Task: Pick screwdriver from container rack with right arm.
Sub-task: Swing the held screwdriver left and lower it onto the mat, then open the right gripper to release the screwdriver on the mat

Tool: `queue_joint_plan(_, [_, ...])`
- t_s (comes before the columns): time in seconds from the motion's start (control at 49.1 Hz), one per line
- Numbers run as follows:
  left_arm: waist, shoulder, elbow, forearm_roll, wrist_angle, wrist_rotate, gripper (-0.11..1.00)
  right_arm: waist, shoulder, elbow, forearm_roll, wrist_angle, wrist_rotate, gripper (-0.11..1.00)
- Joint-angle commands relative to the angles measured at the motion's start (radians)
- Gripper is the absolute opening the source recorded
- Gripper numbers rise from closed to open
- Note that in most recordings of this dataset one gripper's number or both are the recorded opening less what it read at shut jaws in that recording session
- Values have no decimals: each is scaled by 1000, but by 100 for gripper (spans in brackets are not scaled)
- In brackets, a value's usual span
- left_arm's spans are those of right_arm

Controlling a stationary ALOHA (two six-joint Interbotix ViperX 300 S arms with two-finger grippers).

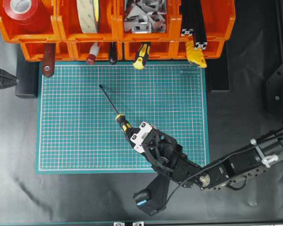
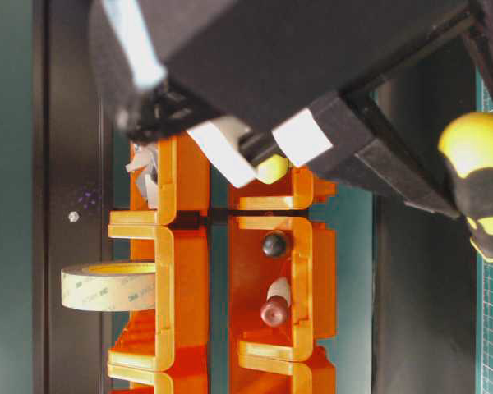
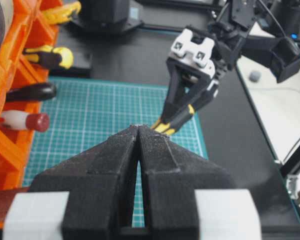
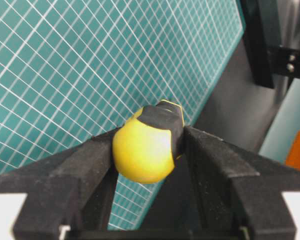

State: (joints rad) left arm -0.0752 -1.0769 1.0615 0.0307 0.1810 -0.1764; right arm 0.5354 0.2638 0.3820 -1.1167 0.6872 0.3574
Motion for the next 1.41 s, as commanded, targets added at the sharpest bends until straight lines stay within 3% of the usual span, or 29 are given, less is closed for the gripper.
queue_joint_plan(0.0, [0,6,-18,2,-3,-3,0,-8,-9,-8,14,-23,2,41])
queue_joint_plan(0.306, [0,3,-18,3,14,-5,0,-12,9,-9,75,-67,3,42])
queue_joint_plan(0.57, [0,-11,-17,3,35,-3,0,-11,12,-17,175,-69,6,79])
queue_joint_plan(0.754, [0,-14,-17,2,52,-3,0,-9,14,-35,239,-86,32,81])
queue_joint_plan(0.917, [-2,-20,-15,2,52,0,0,-12,9,-48,247,-72,150,81])
queue_joint_plan(1.182, [2,-34,-15,3,71,-5,0,-29,-67,-44,245,-78,442,81])
queue_joint_plan(1.385, [2,-41,-17,3,71,-6,0,-54,-189,28,221,-146,607,81])
